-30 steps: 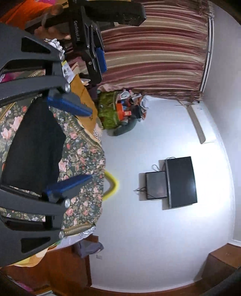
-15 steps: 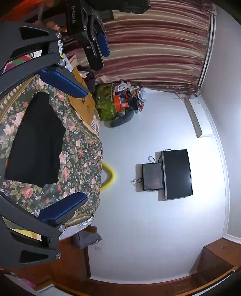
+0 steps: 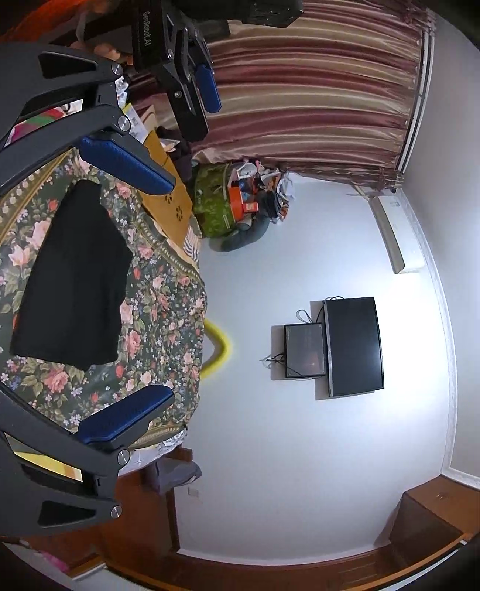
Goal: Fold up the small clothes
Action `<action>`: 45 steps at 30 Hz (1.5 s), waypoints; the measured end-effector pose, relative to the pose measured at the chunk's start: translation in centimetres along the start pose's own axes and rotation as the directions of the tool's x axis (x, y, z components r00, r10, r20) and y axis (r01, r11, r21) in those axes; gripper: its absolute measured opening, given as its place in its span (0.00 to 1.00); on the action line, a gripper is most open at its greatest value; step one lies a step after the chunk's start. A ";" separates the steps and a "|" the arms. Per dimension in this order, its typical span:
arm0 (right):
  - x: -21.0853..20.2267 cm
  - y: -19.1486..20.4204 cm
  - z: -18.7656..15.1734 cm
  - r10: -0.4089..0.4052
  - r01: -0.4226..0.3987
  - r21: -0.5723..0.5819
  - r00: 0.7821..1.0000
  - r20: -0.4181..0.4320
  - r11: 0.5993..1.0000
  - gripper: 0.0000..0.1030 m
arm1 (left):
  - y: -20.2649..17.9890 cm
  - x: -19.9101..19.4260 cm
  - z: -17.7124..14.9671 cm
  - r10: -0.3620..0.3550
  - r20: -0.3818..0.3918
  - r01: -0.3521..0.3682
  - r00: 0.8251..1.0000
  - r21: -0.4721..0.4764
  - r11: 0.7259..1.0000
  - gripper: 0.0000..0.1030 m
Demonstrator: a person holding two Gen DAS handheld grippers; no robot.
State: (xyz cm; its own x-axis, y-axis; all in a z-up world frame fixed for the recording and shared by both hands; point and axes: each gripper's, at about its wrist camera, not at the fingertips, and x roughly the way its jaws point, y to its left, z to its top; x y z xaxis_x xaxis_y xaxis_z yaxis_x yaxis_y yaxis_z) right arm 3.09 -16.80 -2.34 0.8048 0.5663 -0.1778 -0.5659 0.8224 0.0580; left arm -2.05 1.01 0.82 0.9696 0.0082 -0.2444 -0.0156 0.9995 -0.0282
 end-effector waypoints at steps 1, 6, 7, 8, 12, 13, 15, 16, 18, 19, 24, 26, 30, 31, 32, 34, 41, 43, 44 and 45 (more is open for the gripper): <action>0.0 0.0 0.0 -0.001 0.001 0.000 1.000 -0.003 1.000 0.99 | 0.0 0.0 0.0 -0.001 -0.001 0.001 1.000 -0.001 1.000 0.99; 0.2 -0.1 0.0 -0.002 0.002 0.004 1.000 -0.013 1.000 0.99 | 0.2 0.4 -0.1 0.002 -0.006 -0.002 1.000 -0.007 1.000 0.99; 0.2 -0.1 -0.1 -0.003 0.003 0.004 1.000 -0.014 1.000 0.99 | 0.1 0.5 -0.1 0.003 -0.006 -0.003 1.000 -0.008 1.000 0.99; 0.2 -0.1 -0.1 -0.003 0.003 0.004 1.000 -0.015 1.000 0.99 | 0.1 0.5 -0.1 0.003 -0.007 -0.003 1.000 -0.009 1.000 0.99; 0.4 -0.3 0.0 -0.003 0.003 0.011 1.000 -0.026 1.000 0.99 | 0.1 0.8 -0.2 0.005 -0.014 -0.005 1.000 -0.009 1.000 1.00; 0.5 -0.3 0.0 -0.004 0.004 0.012 1.000 -0.028 1.000 0.99 | 0.0 0.8 -0.2 0.006 -0.016 -0.006 1.000 -0.009 1.000 1.00; 0.5 -0.3 0.0 -0.004 0.004 0.013 1.000 -0.031 1.000 0.99 | 0.0 1.0 -0.1 0.006 -0.017 -0.006 1.000 -0.009 1.000 1.00; 0.5 -0.3 0.0 -0.002 0.003 0.015 0.999 -0.033 1.000 0.99 | -0.1 1.0 -0.1 0.007 -0.017 -0.007 1.000 -0.009 1.000 1.00; 0.5 -0.4 0.1 -0.002 0.002 0.016 0.999 -0.033 1.000 0.99 | -0.1 1.0 -0.1 0.008 -0.016 -0.008 1.000 -0.008 1.000 0.99; 0.5 -0.4 0.0 -0.002 0.002 0.016 0.999 -0.033 1.000 0.99 | -0.1 1.0 -0.1 0.007 -0.018 -0.007 1.000 -0.009 1.000 1.00; 0.5 -0.4 0.0 -0.002 0.003 0.016 0.999 -0.035 1.000 0.99 | -0.1 1.0 -0.1 0.006 -0.018 -0.006 1.000 -0.010 1.000 1.00; 0.4 -0.4 0.1 -0.002 0.002 0.015 0.999 -0.036 1.000 0.99 | -0.1 1.0 -0.1 0.006 -0.018 -0.006 1.000 -0.009 1.000 1.00; 0.4 -0.3 0.1 -0.002 0.002 0.015 0.999 -0.036 1.000 0.99 | -0.2 1.0 -0.1 0.005 -0.019 -0.006 1.000 -0.011 1.000 1.00; 0.4 -0.3 0.1 -0.001 0.002 0.015 0.999 -0.036 1.000 0.99 | -0.1 1.0 -0.1 0.004 -0.019 -0.005 1.000 -0.010 1.000 1.00; 0.4 -0.3 0.1 -0.001 0.001 0.015 0.999 -0.037 1.000 0.99 | -0.1 1.0 -0.1 0.004 -0.019 -0.004 1.000 -0.011 1.000 1.00; 0.4 -0.3 0.1 -0.001 0.002 0.015 0.999 -0.037 1.000 0.99 | -0.1 1.1 0.0 0.004 -0.020 -0.005 1.000 -0.012 1.000 1.00; 0.4 -0.3 0.2 -0.001 0.002 0.016 0.999 -0.036 1.000 0.99 | 0.0 1.1 0.0 0.002 -0.019 -0.002 1.000 -0.015 1.000 1.00; 0.4 -0.3 0.1 -0.001 0.001 0.016 0.999 -0.038 1.000 0.99 | 0.0 1.1 -0.1 0.000 -0.020 0.000 1.000 -0.016 1.000 1.00; 0.4 -0.3 0.1 -0.001 0.001 0.016 0.999 -0.038 1.000 0.99 | 0.0 1.2 -0.1 0.000 -0.020 -0.001 1.000 -0.017 1.000 1.00; 0.3 -0.3 0.2 -0.001 0.002 0.016 0.999 -0.038 1.000 0.99 | 0.0 1.2 -0.1 0.000 -0.020 0.000 1.000 -0.017 1.000 1.00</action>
State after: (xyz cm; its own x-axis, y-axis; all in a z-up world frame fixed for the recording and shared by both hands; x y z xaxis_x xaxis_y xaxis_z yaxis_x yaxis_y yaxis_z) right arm 3.57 -16.84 -2.25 0.7978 0.5631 -0.2152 -0.5618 0.8240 0.0735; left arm -0.90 1.04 0.46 0.9645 0.0076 -0.2640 -0.0202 0.9988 -0.0447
